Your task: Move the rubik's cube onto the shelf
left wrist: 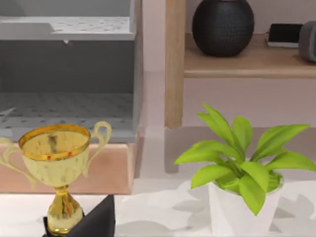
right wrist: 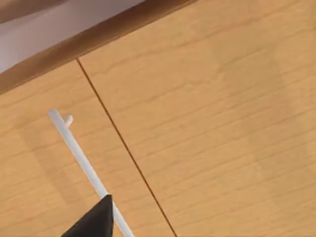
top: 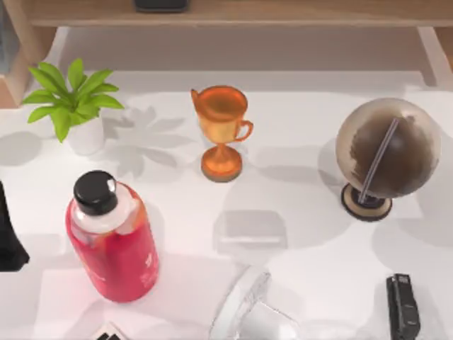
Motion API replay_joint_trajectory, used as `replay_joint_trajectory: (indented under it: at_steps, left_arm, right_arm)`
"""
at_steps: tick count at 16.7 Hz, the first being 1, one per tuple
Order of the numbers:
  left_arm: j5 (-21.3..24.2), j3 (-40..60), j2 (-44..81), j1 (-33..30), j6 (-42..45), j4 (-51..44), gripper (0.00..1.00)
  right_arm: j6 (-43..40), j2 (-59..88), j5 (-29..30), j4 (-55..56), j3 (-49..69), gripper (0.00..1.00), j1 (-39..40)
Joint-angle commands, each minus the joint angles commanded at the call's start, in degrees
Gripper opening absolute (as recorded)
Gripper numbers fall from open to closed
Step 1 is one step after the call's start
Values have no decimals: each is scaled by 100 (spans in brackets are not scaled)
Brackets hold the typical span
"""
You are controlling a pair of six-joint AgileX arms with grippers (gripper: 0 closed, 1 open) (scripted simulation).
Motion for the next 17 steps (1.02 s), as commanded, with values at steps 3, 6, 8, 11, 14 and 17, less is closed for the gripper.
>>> replay_joint_trajectory:
  at_steps: [3, 6, 8, 11, 14, 17]
  left_arm:
    - [0, 0, 0, 0, 0, 0, 100]
    - [0, 0, 0, 0, 0, 0, 100]
    - [0, 0, 0, 0, 0, 0, 100]
    - [0, 0, 0, 0, 0, 0, 100]
    - [0, 0, 0, 0, 0, 0, 100]
    - [0, 0, 0, 0, 0, 0, 100]
  right_arm:
    - [-1092, 1278, -200, 552, 652, 100, -234]
    - [-1923, 2024, -348, 885, 1166, 100, -422]
    - [-2281, 2256, -414, 977, 1388, 100, -512]
    - [-2457, 2336, -443, 1004, 1494, 100, -557]
    - [-2457, 2336, -443, 1004, 1494, 100, -557]
    - [-2458, 2359, -405, 948, 1570, 100, -523]
